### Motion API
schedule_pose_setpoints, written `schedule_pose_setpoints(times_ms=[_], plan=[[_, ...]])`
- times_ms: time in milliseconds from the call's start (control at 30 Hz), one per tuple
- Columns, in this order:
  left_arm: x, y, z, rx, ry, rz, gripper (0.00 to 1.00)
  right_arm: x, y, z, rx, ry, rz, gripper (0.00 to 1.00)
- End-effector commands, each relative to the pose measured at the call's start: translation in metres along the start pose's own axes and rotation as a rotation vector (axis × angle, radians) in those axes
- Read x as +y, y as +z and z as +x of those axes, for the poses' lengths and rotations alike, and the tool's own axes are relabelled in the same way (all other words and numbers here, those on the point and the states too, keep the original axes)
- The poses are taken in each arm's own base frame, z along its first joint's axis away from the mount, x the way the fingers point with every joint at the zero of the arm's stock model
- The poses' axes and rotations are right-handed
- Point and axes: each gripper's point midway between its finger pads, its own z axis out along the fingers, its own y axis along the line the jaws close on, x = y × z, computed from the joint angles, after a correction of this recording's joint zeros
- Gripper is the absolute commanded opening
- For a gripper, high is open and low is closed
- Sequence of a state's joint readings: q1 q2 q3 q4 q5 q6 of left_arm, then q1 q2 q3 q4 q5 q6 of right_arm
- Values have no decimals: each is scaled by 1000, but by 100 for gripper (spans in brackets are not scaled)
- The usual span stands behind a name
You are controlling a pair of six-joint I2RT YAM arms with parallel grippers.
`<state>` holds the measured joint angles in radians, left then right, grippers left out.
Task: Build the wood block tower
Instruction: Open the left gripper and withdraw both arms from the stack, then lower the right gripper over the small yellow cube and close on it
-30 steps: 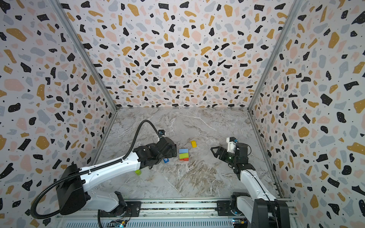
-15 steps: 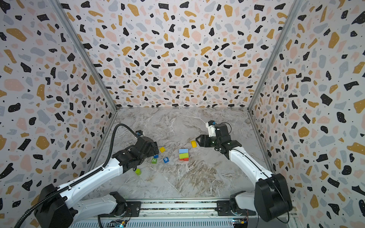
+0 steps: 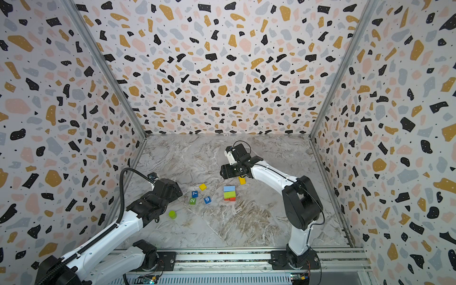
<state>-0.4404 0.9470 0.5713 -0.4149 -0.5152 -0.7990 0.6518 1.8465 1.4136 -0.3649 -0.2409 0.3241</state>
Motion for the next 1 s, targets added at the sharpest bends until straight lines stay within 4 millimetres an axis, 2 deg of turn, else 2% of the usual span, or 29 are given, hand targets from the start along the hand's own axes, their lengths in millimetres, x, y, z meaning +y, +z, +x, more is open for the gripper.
schedule_pose_setpoints(times_ms=[0, 167, 433, 633, 967], plan=[[3, 4, -10, -56, -25, -16, 100, 13, 11, -3, 41, -50, 22, 69], [7, 13, -1, -60, -67, -16, 100, 32, 41, -5, 87, -87, 7, 65], [7, 25, 11, -57, -37, 2, 100, 53, 71, -7, 108, -147, 19, 64], [5, 37, 31, -15, -51, 33, 100, 73, 87, -1, 118, -185, 11, 64], [9, 41, 33, -21, -43, 11, 100, 85, 103, 17, 157, -222, 30, 61]])
